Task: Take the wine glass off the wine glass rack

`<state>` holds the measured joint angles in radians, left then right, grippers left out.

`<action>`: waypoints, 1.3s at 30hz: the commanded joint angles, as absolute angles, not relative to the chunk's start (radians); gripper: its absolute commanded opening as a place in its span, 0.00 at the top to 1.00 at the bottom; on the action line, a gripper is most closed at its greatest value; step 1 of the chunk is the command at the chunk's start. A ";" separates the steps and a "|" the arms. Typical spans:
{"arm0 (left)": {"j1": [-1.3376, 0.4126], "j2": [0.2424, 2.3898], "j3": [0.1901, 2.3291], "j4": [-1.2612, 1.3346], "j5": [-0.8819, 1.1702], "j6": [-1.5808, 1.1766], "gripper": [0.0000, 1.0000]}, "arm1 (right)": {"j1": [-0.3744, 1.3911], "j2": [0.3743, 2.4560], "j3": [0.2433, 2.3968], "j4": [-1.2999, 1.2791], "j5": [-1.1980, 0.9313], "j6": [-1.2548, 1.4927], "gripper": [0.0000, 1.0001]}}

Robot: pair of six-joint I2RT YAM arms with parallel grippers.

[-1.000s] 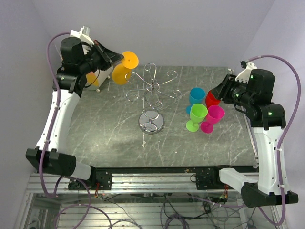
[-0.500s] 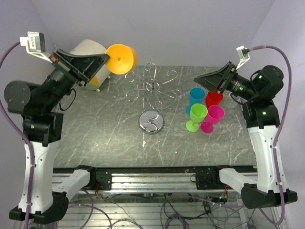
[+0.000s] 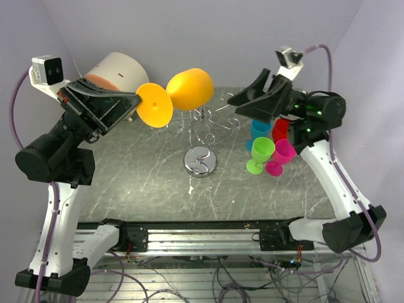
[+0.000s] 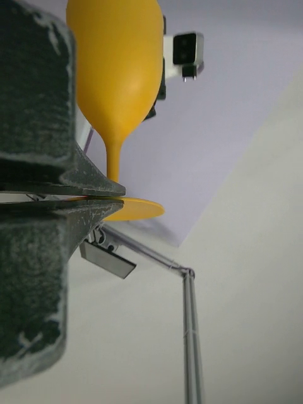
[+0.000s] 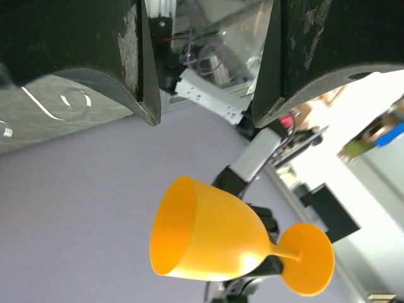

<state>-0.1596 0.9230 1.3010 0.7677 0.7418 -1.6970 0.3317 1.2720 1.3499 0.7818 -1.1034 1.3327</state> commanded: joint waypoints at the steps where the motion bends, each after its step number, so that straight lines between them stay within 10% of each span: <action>1: -0.160 0.927 1.271 1.144 0.743 -1.914 0.93 | 0.407 1.302 1.417 0.839 -1.062 1.270 0.40; 29: -0.160 0.914 1.183 1.239 0.732 -1.966 0.93 | 0.659 1.395 1.544 0.989 -0.975 1.272 0.45; 32: -0.160 0.913 1.176 1.232 0.733 -1.960 0.93 | 0.686 1.397 1.546 0.977 -0.970 1.250 0.60; 35: -0.159 0.913 1.165 1.231 0.734 -1.957 0.93 | 0.691 1.384 1.531 0.964 -0.968 1.236 1.00; 39: -0.160 0.897 1.144 1.179 0.733 -1.918 0.89 | 0.690 1.334 1.524 0.863 -0.965 1.156 1.00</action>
